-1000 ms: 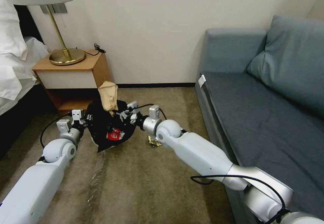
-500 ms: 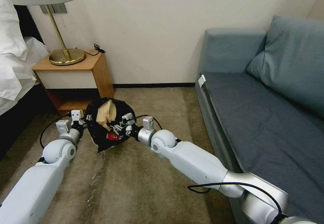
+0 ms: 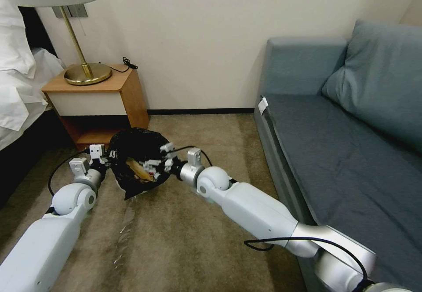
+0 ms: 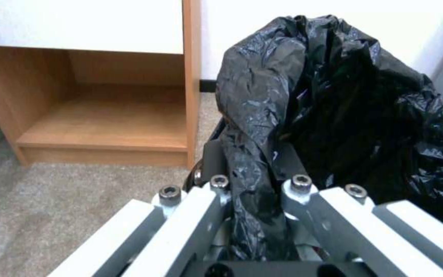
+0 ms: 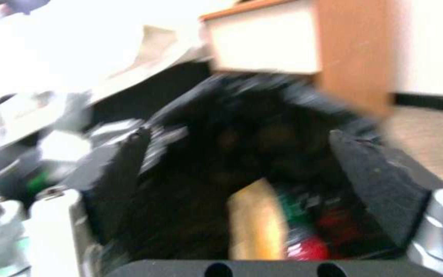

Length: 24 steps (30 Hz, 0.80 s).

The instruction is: Pick up the trash bin, then pick up the garbage on the floor and place it into the trash bin.

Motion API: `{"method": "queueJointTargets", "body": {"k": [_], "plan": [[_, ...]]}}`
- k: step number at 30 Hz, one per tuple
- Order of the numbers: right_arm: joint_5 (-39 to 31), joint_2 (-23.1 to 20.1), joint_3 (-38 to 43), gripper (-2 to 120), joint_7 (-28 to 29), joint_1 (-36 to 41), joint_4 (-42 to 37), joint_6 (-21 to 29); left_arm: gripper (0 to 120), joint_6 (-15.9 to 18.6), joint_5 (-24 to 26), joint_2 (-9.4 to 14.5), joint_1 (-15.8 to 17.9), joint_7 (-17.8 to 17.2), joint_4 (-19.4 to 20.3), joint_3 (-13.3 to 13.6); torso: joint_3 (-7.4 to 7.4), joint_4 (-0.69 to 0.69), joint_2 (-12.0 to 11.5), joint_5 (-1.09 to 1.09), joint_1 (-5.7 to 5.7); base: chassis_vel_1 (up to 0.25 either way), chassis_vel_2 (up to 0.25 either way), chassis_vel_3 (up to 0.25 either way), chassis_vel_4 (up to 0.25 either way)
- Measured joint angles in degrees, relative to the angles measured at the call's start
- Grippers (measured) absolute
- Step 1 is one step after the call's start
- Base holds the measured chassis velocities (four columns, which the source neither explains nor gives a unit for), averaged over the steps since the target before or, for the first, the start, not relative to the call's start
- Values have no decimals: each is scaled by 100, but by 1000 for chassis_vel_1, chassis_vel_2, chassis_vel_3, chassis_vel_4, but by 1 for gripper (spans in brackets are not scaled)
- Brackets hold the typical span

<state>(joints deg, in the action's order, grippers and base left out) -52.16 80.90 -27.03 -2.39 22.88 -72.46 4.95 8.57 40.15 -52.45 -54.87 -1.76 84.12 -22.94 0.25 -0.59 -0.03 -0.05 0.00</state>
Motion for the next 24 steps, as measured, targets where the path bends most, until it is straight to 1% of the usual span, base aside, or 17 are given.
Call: {"method": "queueJointTargets", "body": {"k": [2,3,5,6,7,8,15,21,24], "plan": [[54,6,186,100,490,-3,58,-31,4,-8,-2,3,-16,0,16,-15,0,0,0,0,0,0,0,0,0],[54,6,186,100,490,-3,58,-31,4,-8,-2,3,-16,0,16,-15,0,0,0,0,0,0,0,0,0],[154,-16,327,100,869,46,108,-48,4,-26,-4,25,-50,0,36,-32,0,-2,0,0,0,0,0,0,0],[154,-16,327,100,869,46,108,-48,4,-26,-4,25,-50,0,36,-32,0,-2,0,0,0,0,0,0,0],[214,-67,408,100,1093,93,123,-12,4,-32,-9,50,-92,0,50,-51,0,-2,0,0,0,0,0,0,0],[250,-99,472,100,1195,128,148,22,4,-33,-15,64,-119,1,54,-70,0,-1,0,0,0,0,0,0,0],[225,-191,797,100,1474,314,444,193,4,-48,-21,136,-246,-11,167,-179,1,-1,0,0,0,0,0,0,0],[124,-219,941,100,1470,504,722,231,4,-49,-6,182,-317,-49,235,-245,1,-1,0,0,0,0,0,0,0],[63,-219,988,100,1417,619,870,235,4,-55,-7,211,-373,-52,248,-269,1,0,0,0,0,0,0,0,0]]}}
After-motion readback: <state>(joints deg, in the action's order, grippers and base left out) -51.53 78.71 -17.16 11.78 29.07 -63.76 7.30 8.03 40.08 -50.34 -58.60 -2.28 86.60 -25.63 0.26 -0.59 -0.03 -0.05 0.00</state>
